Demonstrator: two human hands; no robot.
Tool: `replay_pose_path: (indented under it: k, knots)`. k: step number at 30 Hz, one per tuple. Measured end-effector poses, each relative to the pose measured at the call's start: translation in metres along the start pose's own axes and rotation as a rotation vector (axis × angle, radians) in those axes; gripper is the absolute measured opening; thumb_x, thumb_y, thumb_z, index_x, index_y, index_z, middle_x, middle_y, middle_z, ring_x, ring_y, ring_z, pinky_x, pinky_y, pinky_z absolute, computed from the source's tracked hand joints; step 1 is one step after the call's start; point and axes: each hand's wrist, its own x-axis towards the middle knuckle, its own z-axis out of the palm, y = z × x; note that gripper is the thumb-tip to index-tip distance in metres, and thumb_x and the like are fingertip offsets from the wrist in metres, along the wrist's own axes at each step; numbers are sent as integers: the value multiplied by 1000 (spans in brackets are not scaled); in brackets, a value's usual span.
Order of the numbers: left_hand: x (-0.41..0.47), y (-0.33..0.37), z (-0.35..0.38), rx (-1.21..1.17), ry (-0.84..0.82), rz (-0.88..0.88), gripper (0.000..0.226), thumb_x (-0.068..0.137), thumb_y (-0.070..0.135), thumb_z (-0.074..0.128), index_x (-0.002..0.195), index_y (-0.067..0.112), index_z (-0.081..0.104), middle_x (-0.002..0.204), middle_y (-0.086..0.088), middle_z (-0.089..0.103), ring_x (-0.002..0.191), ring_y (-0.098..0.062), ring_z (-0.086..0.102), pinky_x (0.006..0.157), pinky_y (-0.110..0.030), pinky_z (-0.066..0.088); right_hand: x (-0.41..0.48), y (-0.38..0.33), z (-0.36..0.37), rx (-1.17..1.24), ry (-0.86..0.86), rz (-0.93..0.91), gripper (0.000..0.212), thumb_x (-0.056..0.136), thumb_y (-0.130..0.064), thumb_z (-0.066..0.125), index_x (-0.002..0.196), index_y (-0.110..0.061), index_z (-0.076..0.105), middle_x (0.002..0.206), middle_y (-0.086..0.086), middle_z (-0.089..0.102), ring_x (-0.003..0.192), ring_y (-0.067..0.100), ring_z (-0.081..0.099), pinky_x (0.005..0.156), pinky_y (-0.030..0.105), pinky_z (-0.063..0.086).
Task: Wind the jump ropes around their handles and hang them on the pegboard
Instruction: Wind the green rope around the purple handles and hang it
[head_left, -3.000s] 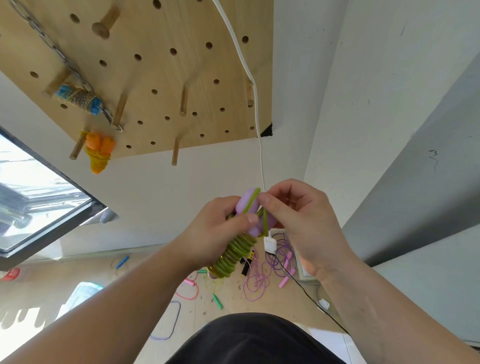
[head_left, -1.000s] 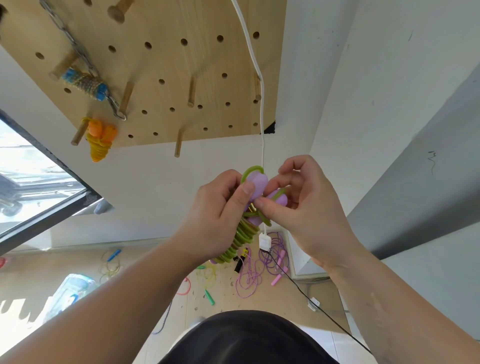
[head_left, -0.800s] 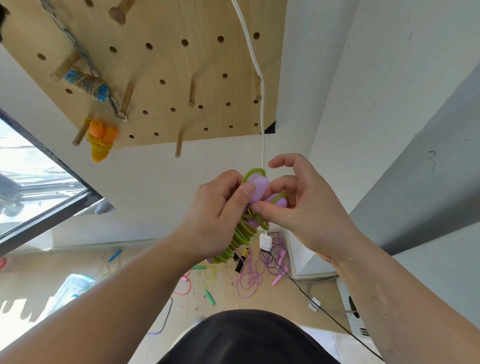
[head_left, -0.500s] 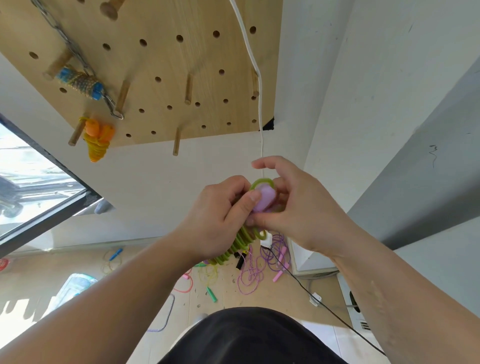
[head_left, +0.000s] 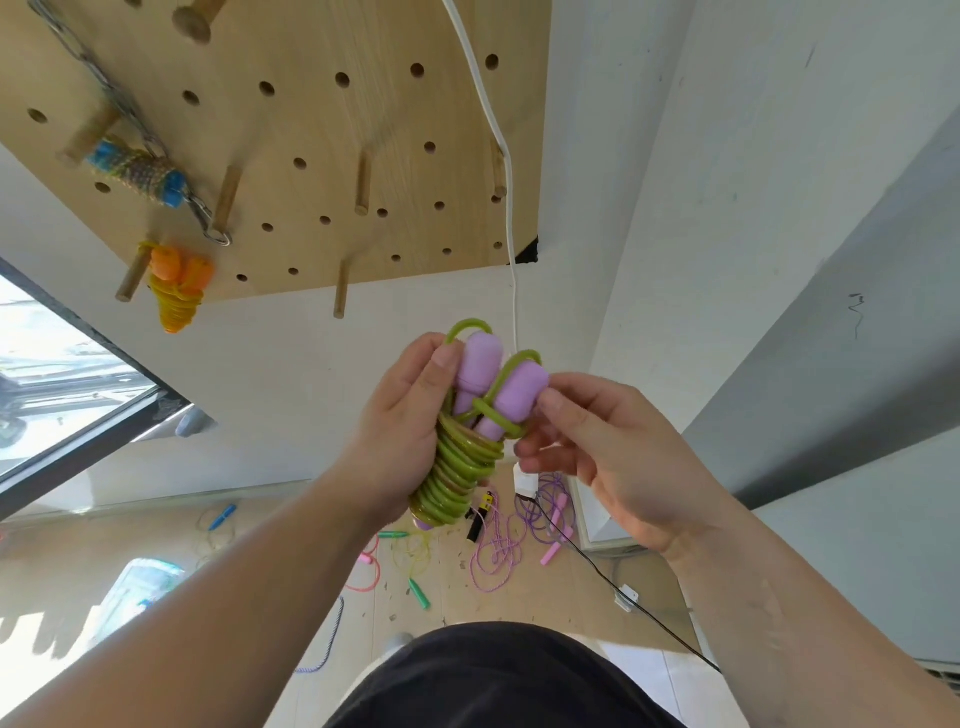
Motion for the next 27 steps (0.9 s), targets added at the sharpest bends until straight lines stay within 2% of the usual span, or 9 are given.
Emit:
replay_pose_path:
  k: [4,7,10,12,14,16,20,24,27]
  knots:
    - [-3,-5,2,-189,-44,-182,48,103,44,39,124,3,50,92,-25,64,59,-32,60,53,-37,54,-1,3,4,-89,49,12,15,84,-8,74,99,-11,75,83,7,73,74,17,68,69,27,56]
    - [-2,-9,2,-235,-6,-270,45,108,41,36,119,5,60,95,-19,71,75,-29,68,67,-39,57,1,3,14,-113,99,-8,18,84,4,74,98,-8,73,77,5,71,68,14,67,64,22,54]
    - [-3,-9,3,-309,-6,-308,50,97,54,48,106,13,75,109,-21,72,101,-28,69,95,-45,54,5,7,22,-167,162,-52,18,85,2,76,93,-14,75,77,4,71,69,13,64,64,22,53]
    - [-5,-11,2,-276,-21,-229,52,84,57,70,114,14,70,114,-22,70,109,-31,68,101,-51,51,8,8,26,-159,182,-79,17,87,0,75,91,-17,77,79,7,72,71,14,63,64,22,52]
    - [-6,-13,0,-180,-10,-137,59,69,41,83,115,12,61,101,-13,71,100,-30,69,96,-55,53,9,5,28,-171,166,-101,14,89,-3,74,92,-16,78,80,10,73,71,13,63,65,21,52]
    - [-7,-13,-1,-179,26,-95,57,61,32,84,108,9,62,88,-6,67,84,-25,66,88,-59,56,10,3,29,-162,140,-113,14,91,-2,70,94,-14,78,77,6,74,69,9,64,64,18,51]
    - [-8,-9,-8,-389,48,-66,48,59,25,80,100,5,65,89,-13,64,75,-25,66,70,-46,59,14,1,28,-246,119,-118,14,92,-1,69,98,-12,76,72,-6,72,64,7,65,64,18,51]
    - [-10,-12,-20,-424,74,-137,61,54,33,75,106,3,65,95,-17,66,84,-36,65,77,-50,58,19,-1,36,-541,29,-171,10,97,-14,65,91,-16,73,72,-9,71,67,3,65,63,14,47]
    - [-12,-11,-34,-386,82,-99,63,48,34,80,103,5,68,93,-17,68,84,-33,67,78,-46,55,27,-3,45,-555,-8,-183,12,99,-15,61,92,-17,70,82,-7,73,74,5,66,65,17,50]
